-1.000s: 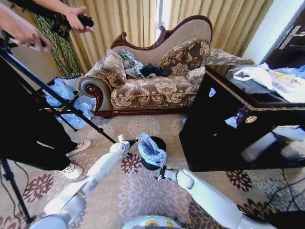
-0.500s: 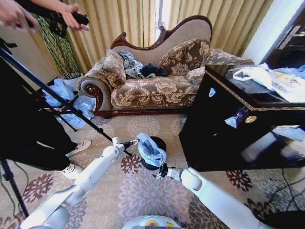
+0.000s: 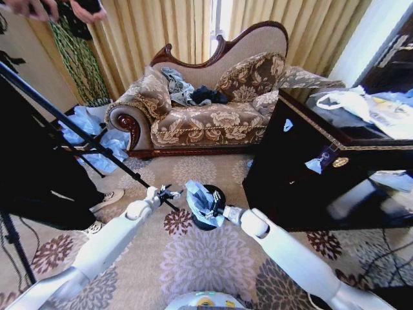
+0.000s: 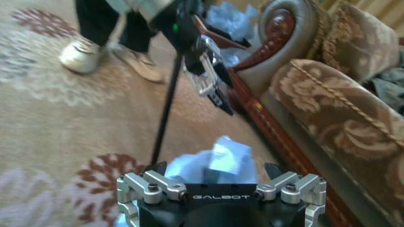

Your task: Place a garbage bag over the trash bin.

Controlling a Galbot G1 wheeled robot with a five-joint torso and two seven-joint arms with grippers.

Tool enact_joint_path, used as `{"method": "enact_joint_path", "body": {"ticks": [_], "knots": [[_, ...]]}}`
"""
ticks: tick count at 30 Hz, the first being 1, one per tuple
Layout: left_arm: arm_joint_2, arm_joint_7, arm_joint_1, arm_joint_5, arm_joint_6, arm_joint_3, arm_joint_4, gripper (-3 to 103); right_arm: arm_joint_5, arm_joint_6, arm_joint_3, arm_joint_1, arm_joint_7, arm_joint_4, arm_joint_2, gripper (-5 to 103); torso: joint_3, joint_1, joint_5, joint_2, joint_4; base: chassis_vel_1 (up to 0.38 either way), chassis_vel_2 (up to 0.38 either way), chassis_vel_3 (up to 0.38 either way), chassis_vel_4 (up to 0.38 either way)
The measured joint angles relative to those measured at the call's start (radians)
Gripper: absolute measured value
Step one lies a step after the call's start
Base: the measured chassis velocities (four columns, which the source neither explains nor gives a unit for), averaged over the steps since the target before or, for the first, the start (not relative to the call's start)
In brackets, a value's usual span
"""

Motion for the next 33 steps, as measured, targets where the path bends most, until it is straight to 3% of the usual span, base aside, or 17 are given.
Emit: {"method": "enact_joint_path", "body": {"ticks": [3,10,17,24,28,33], "knots": [[-0.02,0.008,-0.036,0.028,-0.013,0.022,0.043,88,-0.021,0.007,0.003,0.027,0.008,-0.059,0.04,100,0.0,0.0,-0.0002,0.0,0.0001,0.0,0.0,0.0,0.0],[-0.105,0.029,-0.101,0.044,-0.039,0.072,0.163,92,-0.107,0.044,-0.005,0.094,0.02,-0.232,0.142,100,0.0,0.0,-0.0003,0.0,0.0001,0.0,0.0,0.0,0.0],[-0.113,0.033,-0.089,0.019,-0.039,0.068,0.166,90,-0.189,0.086,-0.001,0.125,0.041,-0.339,0.188,100,0.0,0.0,-0.0003,0.0,0.0004,0.0,0.0,0.0,0.0],[-0.098,0.037,-0.058,0.009,-0.04,0.047,0.147,91,-0.335,0.131,0.02,0.132,0.098,-0.427,0.244,100,0.0,0.0,-0.0002,0.0,0.0004,0.0,0.0,0.0,0.0],[-0.09,0.038,-0.035,-0.012,-0.04,0.031,0.127,90,-0.496,0.201,0.064,0.131,0.167,-0.498,0.29,100,0.0,0.0,-0.0003,0.0,0.0004,0.0,0.0,0.0,0.0],[-0.083,0.038,-0.016,-0.027,-0.038,0.015,0.111,89,-0.605,0.24,0.097,0.133,0.203,-0.532,0.312,100,0.0,0.0,-0.0003,0.0,0.0003,0.0,0.0,0.0,0.0]]}}
